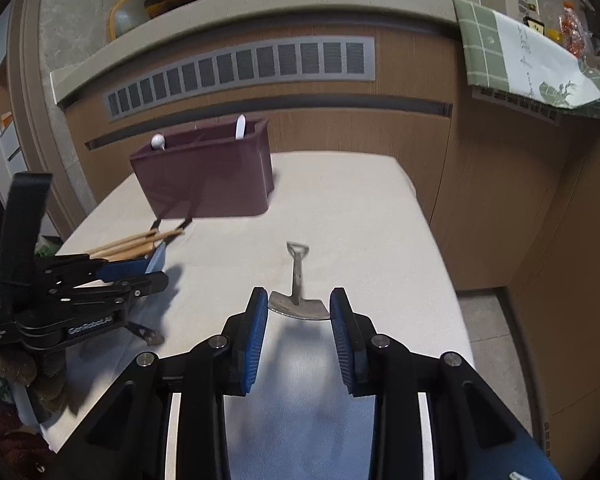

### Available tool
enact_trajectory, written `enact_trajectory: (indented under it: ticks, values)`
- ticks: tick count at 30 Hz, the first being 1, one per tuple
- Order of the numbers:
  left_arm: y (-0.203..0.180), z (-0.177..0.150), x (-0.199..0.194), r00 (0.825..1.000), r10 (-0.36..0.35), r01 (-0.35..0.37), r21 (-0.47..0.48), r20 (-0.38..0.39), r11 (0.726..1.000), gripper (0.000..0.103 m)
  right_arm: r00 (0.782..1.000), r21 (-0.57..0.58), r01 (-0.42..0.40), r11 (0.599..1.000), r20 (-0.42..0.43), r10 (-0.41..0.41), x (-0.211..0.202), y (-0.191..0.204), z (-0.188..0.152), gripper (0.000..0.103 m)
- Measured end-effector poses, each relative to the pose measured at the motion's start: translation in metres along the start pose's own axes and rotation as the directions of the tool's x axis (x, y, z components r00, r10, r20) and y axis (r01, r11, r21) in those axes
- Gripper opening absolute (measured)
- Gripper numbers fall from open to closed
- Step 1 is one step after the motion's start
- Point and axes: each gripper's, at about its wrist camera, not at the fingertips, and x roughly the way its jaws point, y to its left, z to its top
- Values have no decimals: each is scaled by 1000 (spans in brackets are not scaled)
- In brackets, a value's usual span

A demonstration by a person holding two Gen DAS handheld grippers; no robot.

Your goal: Organize utensils

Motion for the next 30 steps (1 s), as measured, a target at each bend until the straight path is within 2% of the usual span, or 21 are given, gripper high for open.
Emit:
enact_trajectory:
  ticks: [4,5,6,13,14,15,18,23,26,27,29,30]
  values:
    - [6,12,-35,995,-48,51,-34,86,998,30,999,-17,-1,1000,41,2,-15,3,15,28]
    - [8,15,-43,993,-60,64,-40,102,997,24,999,-28,-1,1000,49,2,-19,5,20,28]
    - [11,17,-49,991,-66,72,-47,117,996,7,998,-37,0,999,56,2,-21,7,24,27]
    - [30,23,-66,983,-90,106,-95,161,990,5,996,-82,-6,997,84,13,-30,18,43,24]
    - [32,23,-67,982,-97,114,-101,162,988,5,997,-86,-13,996,80,20,-29,20,44,6]
    - [34,22,-69,981,-99,118,-106,164,987,5,997,-90,-25,996,71,31,-29,22,46,2]
    - [40,20,-70,982,-83,104,-120,169,987,5,997,-109,-18,994,77,27,-30,27,49,3]
    - [56,14,-49,994,-67,83,-184,91,979,7,998,-111,-33,993,57,40,-28,26,47,3]
    - [63,7,-30,995,-90,98,-229,46,969,7,995,-83,-100,992,22,102,-26,21,40,4]
    - [64,5,-25,994,-102,106,-238,29,966,8,986,-69,-168,983,2,168,-25,18,37,9]
    - [63,0,-16,994,-111,108,-245,2,963,10,958,-51,-285,957,-53,282,-22,16,31,12]
    - [62,-2,-14,994,-112,106,-247,-7,963,15,946,-54,-321,946,-77,316,-21,15,27,19]
